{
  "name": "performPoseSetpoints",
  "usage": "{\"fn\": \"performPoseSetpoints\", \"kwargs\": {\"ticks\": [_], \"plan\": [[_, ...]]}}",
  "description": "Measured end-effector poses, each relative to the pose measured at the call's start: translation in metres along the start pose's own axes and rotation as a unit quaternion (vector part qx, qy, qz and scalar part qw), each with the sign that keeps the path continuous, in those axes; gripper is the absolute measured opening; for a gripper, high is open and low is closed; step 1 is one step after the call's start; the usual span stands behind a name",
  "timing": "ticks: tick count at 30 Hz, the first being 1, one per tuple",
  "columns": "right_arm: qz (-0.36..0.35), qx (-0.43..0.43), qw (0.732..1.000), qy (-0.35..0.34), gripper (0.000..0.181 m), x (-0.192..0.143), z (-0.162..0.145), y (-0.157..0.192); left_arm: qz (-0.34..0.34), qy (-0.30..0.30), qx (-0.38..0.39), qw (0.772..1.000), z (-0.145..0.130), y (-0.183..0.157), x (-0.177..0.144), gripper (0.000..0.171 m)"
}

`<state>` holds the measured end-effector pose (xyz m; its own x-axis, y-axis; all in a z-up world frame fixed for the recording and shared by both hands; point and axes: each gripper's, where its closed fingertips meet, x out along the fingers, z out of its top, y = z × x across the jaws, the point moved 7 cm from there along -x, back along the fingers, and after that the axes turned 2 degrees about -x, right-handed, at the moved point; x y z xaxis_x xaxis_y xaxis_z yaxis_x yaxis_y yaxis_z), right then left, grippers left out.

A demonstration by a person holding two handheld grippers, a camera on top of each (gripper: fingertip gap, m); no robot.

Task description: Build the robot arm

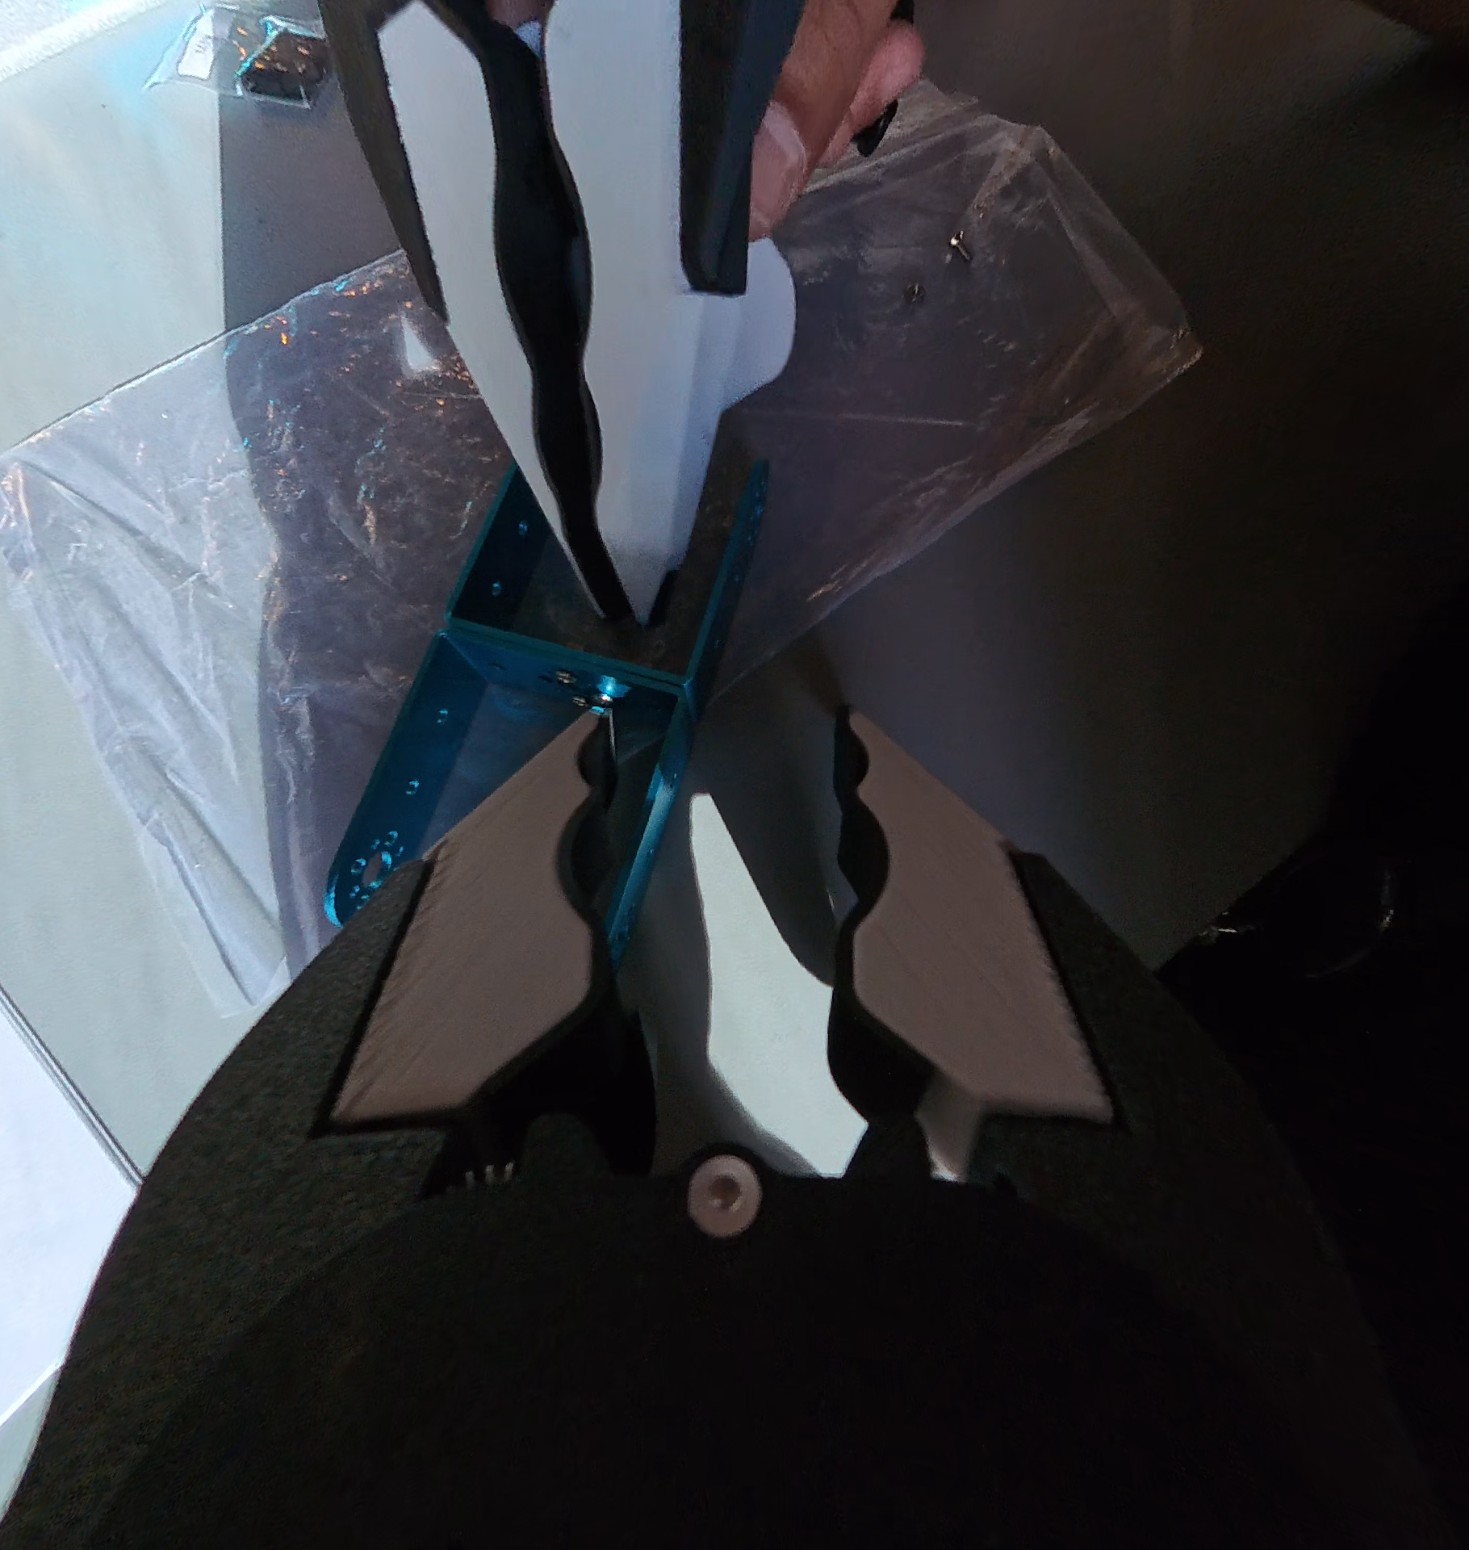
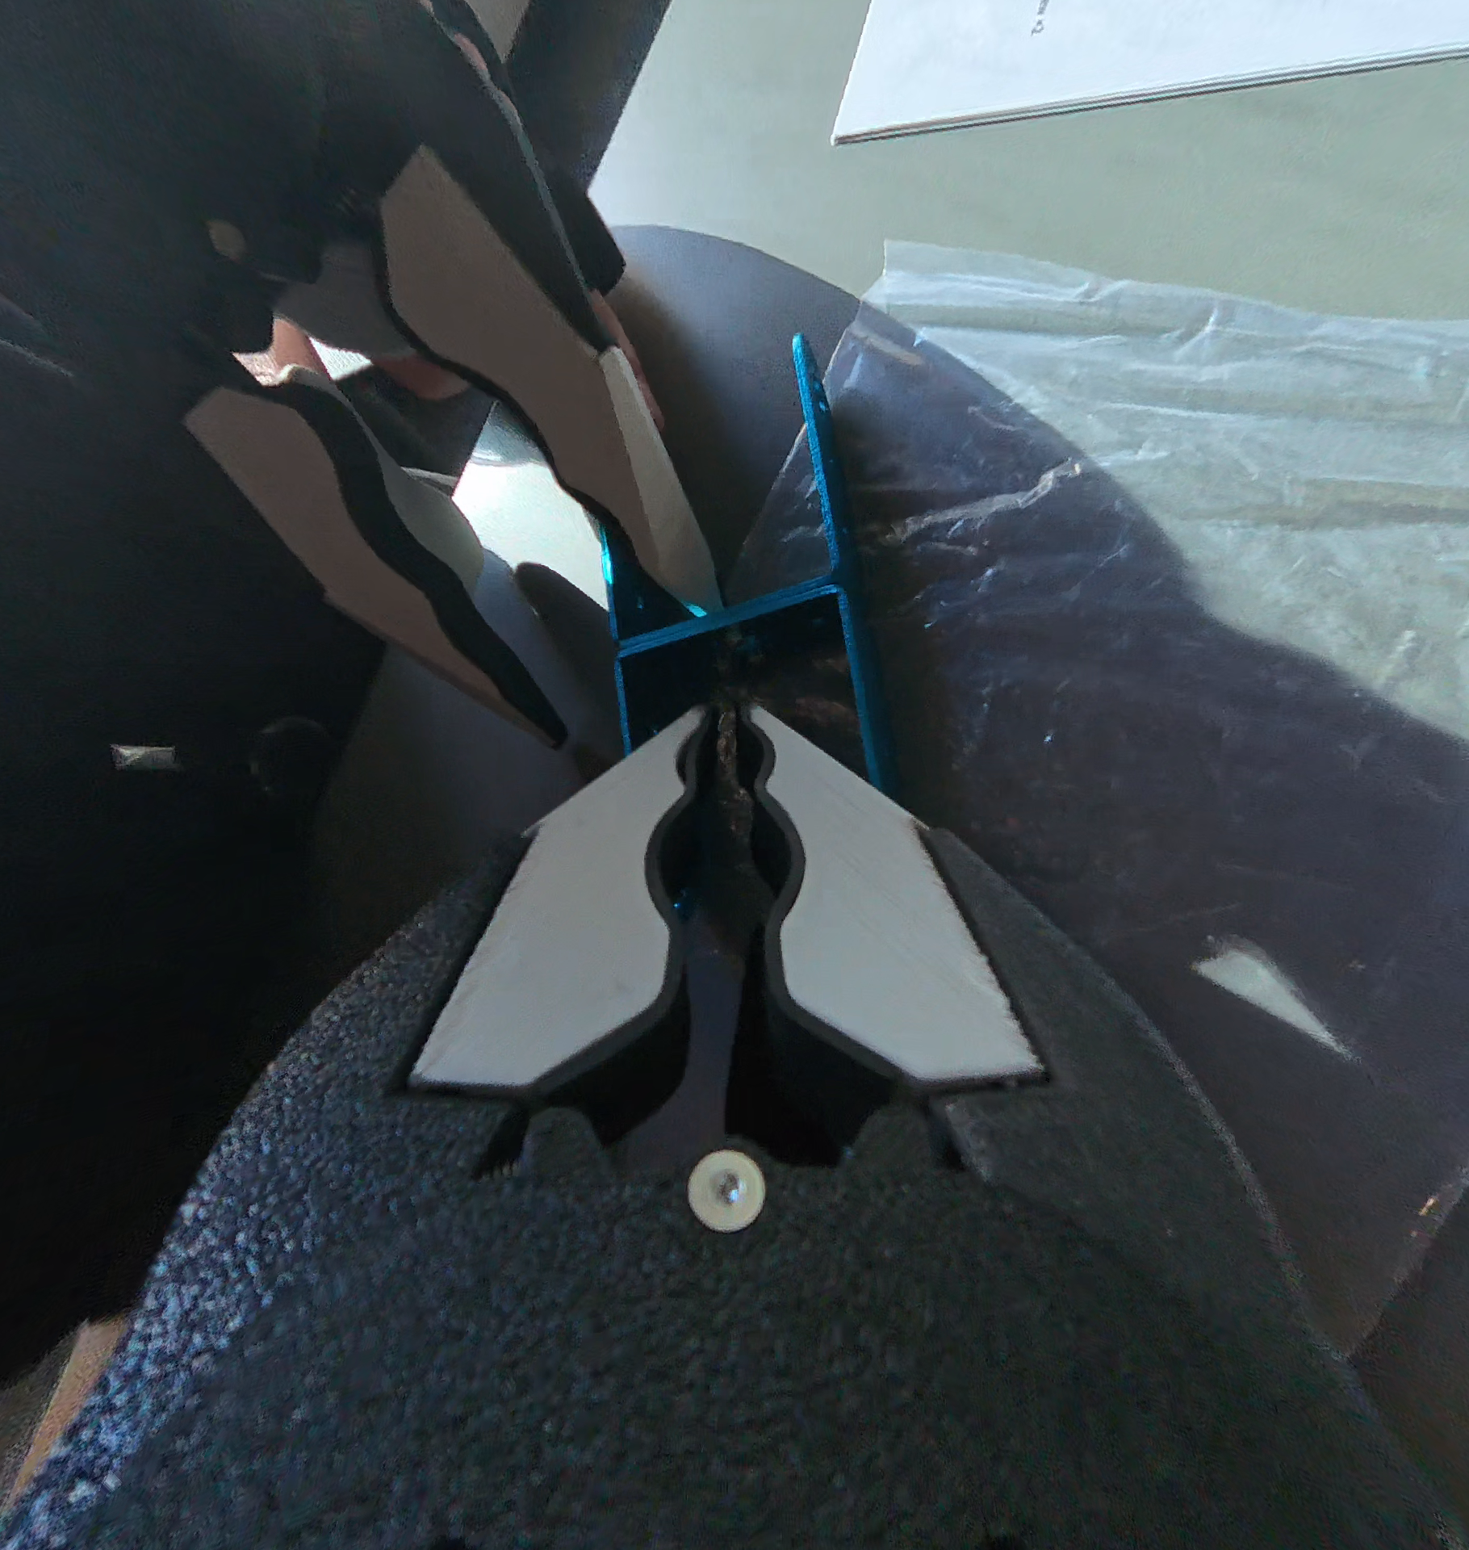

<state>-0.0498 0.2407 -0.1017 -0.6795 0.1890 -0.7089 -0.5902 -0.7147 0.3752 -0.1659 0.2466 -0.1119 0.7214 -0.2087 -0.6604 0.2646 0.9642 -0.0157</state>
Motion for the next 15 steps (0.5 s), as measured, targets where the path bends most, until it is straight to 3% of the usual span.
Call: {"fn": "performPoseSetpoints", "kwargs": {"ticks": [15], "plan": [[-0.007, -0.046, 0.999, -0.023, 0.009, 0.0009, 0.0066, 0.0081, 0.001, 0.002, 0.003, 1.0, 0.0005, 0.0001, 0.0014, 0.051]]}}
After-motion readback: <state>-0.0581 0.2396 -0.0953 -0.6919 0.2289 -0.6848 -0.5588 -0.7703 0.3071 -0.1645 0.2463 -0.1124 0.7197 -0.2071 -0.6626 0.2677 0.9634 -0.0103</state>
